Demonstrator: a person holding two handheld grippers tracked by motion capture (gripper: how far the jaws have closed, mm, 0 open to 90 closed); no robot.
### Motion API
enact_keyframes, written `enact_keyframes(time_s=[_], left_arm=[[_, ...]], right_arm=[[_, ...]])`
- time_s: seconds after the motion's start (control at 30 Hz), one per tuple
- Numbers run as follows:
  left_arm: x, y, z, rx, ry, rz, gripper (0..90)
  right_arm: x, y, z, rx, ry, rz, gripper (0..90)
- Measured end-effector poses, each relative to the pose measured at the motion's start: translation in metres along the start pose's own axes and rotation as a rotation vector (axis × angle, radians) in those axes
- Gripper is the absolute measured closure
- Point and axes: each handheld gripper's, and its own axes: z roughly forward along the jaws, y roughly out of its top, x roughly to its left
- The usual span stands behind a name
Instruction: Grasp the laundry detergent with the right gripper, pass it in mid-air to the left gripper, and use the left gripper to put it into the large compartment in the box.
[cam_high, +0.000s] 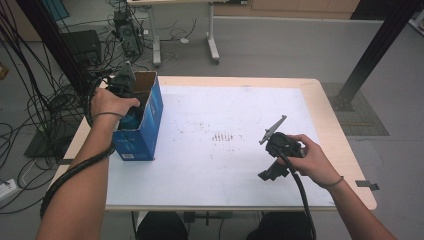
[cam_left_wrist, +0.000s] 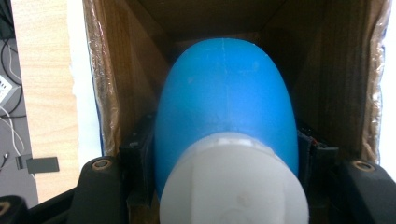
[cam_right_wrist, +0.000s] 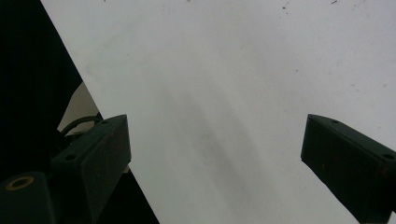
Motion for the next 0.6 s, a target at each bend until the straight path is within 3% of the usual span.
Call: enact_keyframes(time_s=[0.6], left_arm=[[0.0, -0.0003, -0.0003, 0.003, -0.001, 0.005, 37.6]], right_arm=[[-0.0007, 0.0004, -0.0009, -0.003, -0.005, -0.004, 8.4]])
